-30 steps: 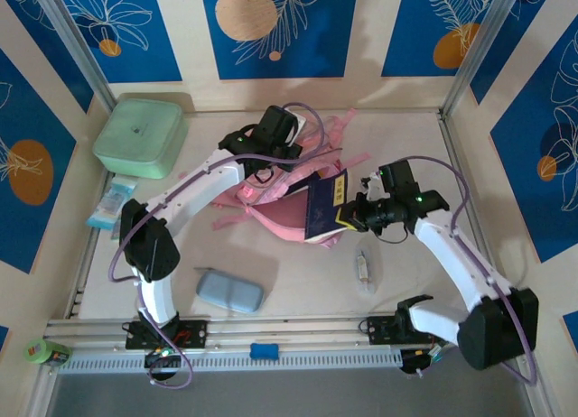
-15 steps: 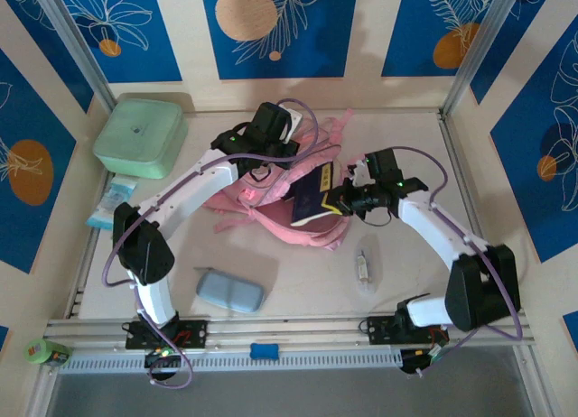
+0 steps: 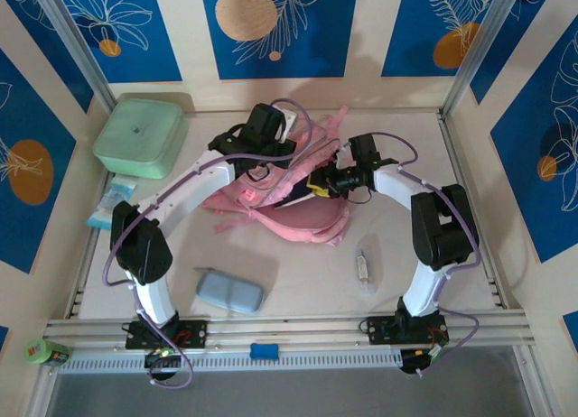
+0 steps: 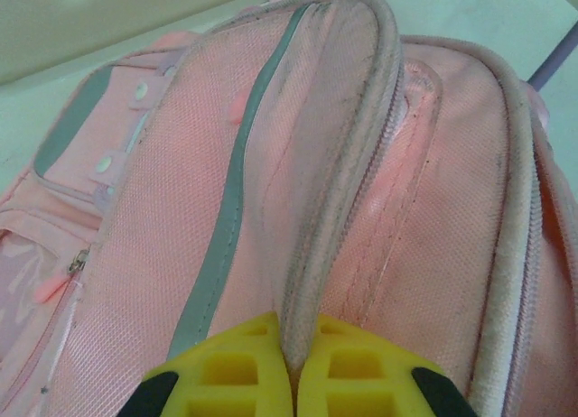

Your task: Pack books, pencil case, and school supplies into a backpack

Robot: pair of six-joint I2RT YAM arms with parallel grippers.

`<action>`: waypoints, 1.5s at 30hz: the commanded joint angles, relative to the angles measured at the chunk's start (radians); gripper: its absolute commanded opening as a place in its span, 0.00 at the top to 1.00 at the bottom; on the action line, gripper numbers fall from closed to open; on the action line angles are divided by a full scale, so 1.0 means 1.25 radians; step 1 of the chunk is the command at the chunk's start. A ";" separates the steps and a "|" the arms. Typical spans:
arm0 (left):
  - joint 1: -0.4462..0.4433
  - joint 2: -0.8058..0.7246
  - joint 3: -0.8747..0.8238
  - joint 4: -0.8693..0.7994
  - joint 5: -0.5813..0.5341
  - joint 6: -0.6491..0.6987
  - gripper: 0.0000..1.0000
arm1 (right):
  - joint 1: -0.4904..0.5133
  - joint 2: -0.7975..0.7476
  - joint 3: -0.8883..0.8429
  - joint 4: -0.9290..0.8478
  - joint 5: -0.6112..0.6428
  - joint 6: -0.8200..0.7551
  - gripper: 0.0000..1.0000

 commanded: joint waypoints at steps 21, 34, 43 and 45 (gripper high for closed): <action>0.012 -0.109 -0.039 0.115 0.080 -0.033 1.00 | 0.024 -0.150 -0.202 0.036 0.211 0.061 0.93; 0.013 -0.105 -0.032 0.115 0.077 -0.035 1.00 | 0.060 0.041 0.032 0.073 0.175 0.043 0.97; 0.013 -0.112 -0.032 0.111 0.081 -0.026 1.00 | 0.121 -0.078 -0.139 0.119 0.209 0.119 0.95; 0.014 -0.111 -0.032 0.116 0.085 -0.032 1.00 | 0.149 -0.040 -0.129 0.149 0.204 0.136 0.96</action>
